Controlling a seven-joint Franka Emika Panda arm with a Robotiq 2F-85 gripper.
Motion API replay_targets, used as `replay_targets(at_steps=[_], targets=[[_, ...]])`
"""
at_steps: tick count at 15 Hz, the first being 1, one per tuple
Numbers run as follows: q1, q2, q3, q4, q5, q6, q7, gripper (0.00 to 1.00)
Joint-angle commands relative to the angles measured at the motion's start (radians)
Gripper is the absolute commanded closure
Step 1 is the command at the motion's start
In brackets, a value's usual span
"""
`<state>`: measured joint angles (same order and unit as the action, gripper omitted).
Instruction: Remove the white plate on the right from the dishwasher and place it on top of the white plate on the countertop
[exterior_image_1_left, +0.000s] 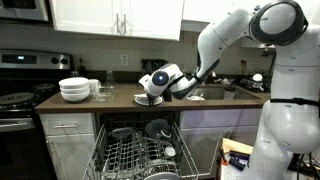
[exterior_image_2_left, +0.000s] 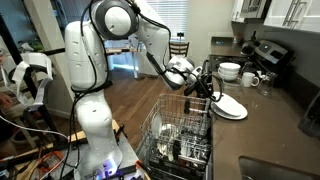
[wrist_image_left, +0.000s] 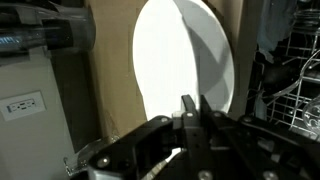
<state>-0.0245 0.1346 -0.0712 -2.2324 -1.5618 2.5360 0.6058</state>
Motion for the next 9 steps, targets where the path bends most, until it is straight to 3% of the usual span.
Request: replay_targets(at_steps=[1,9], targets=[[-0.019,0.016,0.007,0.027,-0.046,0.022,0.027,0.97],[-0.02,0.012,0.007,0.024,-0.044,0.024,0.025,0.89]])
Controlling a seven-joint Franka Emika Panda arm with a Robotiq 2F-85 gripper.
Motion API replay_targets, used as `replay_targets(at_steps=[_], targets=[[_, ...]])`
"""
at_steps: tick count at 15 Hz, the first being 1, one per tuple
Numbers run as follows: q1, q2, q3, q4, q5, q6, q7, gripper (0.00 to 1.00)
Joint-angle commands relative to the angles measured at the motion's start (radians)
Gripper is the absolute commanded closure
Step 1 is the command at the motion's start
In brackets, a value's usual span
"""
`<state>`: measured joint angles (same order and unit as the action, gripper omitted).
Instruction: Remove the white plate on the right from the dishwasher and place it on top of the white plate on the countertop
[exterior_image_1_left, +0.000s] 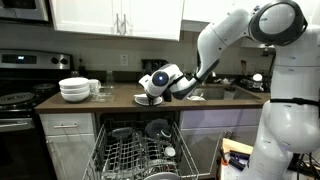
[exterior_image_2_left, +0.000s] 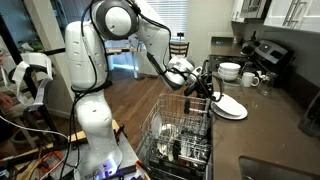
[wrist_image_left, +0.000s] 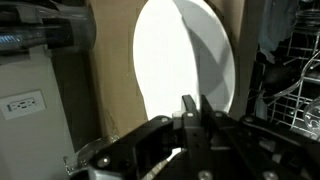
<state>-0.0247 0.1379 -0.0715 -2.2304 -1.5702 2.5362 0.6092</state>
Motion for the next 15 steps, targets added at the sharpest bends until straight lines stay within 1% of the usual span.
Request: replay_targets(at_steps=[1,4,7,8,9,10,11,12,13,15], targets=[[-0.021,0.01,0.007,0.023,-0.036,0.027,0.022,0.87],[-0.022,0.013,0.006,0.026,-0.035,0.03,0.022,0.87],[-0.027,0.019,0.002,0.033,-0.031,0.041,0.019,0.82],[-0.029,0.021,0.001,0.034,-0.031,0.046,0.019,0.83],[-0.033,0.025,-0.003,0.038,-0.033,0.051,0.019,0.89],[-0.036,0.026,-0.005,0.04,-0.035,0.057,0.019,0.9],[-0.031,0.029,-0.022,0.043,-0.042,0.067,0.026,0.97],[-0.033,0.032,-0.027,0.047,-0.043,0.071,0.026,1.0],[-0.033,0.036,-0.035,0.052,-0.043,0.075,0.027,0.97],[-0.03,0.044,-0.049,0.06,-0.041,0.081,0.027,0.96]])
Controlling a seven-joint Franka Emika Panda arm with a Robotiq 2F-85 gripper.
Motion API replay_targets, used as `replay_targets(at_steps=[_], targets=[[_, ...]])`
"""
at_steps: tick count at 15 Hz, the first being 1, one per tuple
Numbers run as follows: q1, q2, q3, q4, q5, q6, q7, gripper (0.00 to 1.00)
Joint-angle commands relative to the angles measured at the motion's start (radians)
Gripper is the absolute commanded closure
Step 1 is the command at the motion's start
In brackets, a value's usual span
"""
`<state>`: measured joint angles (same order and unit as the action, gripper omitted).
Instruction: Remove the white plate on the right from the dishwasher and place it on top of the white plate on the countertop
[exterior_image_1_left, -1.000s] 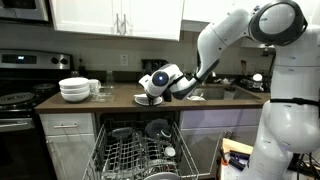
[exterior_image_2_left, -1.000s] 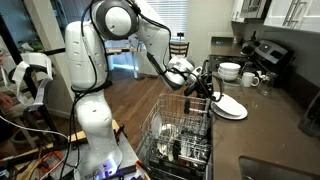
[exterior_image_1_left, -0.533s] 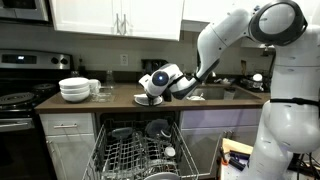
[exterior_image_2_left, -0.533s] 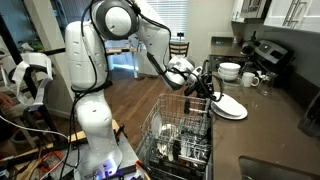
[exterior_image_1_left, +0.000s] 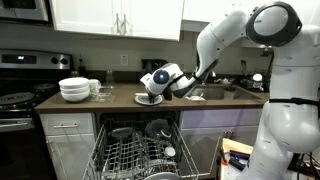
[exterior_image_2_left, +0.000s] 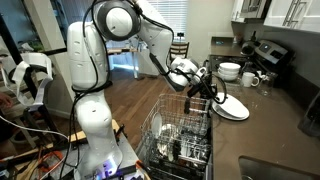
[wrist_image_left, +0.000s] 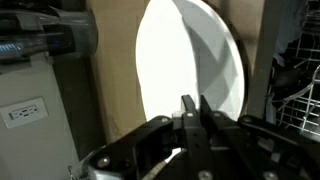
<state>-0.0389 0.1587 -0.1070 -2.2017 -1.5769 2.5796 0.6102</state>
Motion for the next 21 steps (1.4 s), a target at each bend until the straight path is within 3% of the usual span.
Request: replay_targets(at_steps=[1,2,3,5,11,16,20,21], targets=[[-0.015,0.025,-0.018,0.034,-0.034,0.039,0.026,0.94],[-0.012,0.025,-0.022,0.034,-0.031,0.04,0.024,0.69],[-0.01,0.026,-0.024,0.036,-0.028,0.04,0.024,0.68],[-0.007,0.028,-0.027,0.036,-0.025,0.042,0.022,0.56],[-0.003,0.036,-0.024,0.031,-0.012,0.057,0.017,0.17],[0.0,0.035,-0.023,0.03,-0.012,0.06,0.018,0.06],[0.004,0.022,-0.015,0.014,0.021,0.064,-0.003,0.13],[0.01,0.012,-0.01,0.006,0.016,0.054,-0.003,0.1]])
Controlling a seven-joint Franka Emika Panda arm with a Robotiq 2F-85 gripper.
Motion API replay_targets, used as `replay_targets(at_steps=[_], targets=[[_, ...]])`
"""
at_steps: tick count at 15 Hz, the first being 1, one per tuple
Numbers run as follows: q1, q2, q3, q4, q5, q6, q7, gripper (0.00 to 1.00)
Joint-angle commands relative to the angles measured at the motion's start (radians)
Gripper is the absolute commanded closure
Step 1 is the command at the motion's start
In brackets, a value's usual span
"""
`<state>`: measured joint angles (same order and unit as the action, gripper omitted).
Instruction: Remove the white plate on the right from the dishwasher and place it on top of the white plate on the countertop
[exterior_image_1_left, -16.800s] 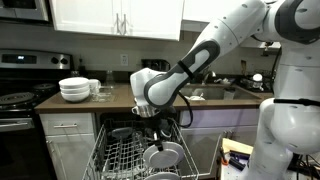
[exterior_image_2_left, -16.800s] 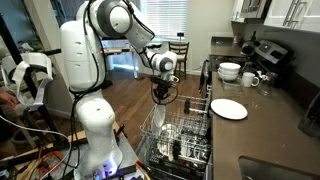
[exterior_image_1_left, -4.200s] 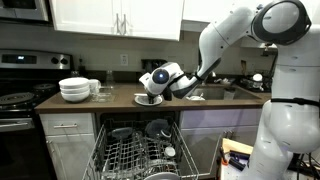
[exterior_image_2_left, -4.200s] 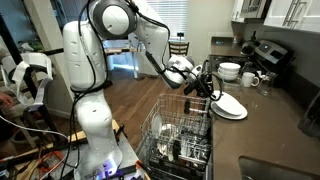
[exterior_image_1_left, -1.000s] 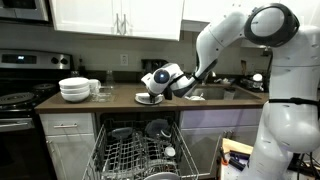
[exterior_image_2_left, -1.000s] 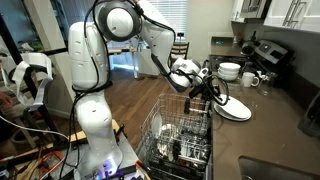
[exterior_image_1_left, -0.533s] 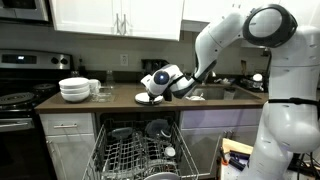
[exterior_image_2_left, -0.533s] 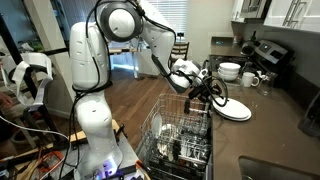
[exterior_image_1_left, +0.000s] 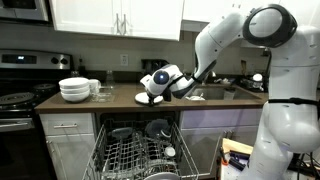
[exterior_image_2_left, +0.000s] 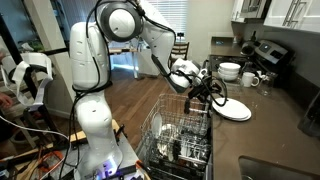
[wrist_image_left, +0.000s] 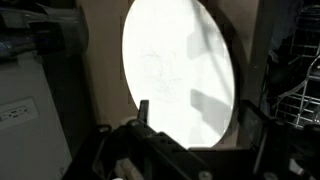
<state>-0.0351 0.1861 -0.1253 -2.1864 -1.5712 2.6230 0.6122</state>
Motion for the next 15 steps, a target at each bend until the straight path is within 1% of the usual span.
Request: replay_targets(at_steps=[1,2,6,7,11,13,15], targets=[[0.01,-0.019,0.013,-0.012,0.005,0.004,-0.004,0.09],[0.017,-0.026,0.02,-0.016,0.001,-0.011,-0.004,0.07],[0.037,-0.044,0.036,-0.03,0.013,-0.018,-0.017,0.05],[0.041,-0.047,0.038,-0.031,0.012,-0.016,-0.016,0.07],[0.056,-0.07,0.05,-0.045,0.029,-0.012,-0.031,0.04],[0.063,-0.083,0.055,-0.057,0.05,-0.012,-0.045,0.07],[0.065,-0.1,0.064,-0.072,0.077,-0.004,-0.063,0.03]])
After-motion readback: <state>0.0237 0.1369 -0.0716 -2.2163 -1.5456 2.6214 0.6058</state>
